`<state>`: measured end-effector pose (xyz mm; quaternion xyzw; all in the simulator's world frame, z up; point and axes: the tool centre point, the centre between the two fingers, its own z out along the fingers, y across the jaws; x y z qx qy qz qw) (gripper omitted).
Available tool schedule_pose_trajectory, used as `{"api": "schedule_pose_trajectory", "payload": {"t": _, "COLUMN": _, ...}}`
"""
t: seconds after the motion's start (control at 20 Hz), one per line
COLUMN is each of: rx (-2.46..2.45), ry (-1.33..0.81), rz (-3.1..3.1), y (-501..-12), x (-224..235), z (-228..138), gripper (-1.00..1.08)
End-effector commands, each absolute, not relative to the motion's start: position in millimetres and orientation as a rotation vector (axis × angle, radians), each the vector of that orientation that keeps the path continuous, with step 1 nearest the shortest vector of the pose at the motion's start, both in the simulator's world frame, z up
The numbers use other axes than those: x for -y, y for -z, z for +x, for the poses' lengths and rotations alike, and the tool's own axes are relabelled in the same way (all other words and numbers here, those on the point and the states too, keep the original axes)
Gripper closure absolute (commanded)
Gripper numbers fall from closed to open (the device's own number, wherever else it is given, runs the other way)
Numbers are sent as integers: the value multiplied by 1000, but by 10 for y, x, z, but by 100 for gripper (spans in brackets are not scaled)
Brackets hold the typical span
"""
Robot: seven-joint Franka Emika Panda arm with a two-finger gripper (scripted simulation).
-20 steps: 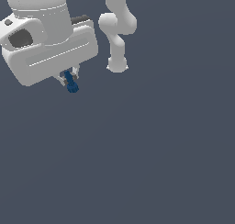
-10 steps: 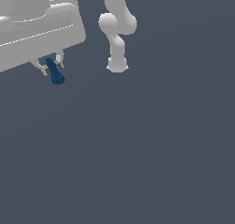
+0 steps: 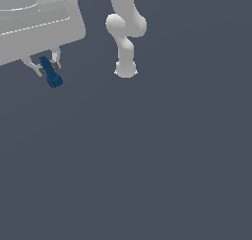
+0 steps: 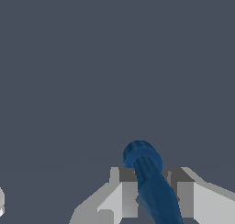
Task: Pick up the object and move it to a goal position.
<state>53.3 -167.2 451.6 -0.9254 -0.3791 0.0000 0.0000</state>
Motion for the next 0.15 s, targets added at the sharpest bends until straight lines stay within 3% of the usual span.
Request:
{"api": "schedule_pose_trajectory", "payload": {"t": 0.0, "rx": 1191, "ry": 0, "rz": -2907, "y": -4532, "x": 1679, "z": 539, "gripper": 108}}
{"api": "schedule_pose_trajectory", "payload": {"t": 0.1, "rx": 1191, "ry": 0, "rz": -2907, "y": -4535, "x": 1681, "z": 540, "gripper": 108}}
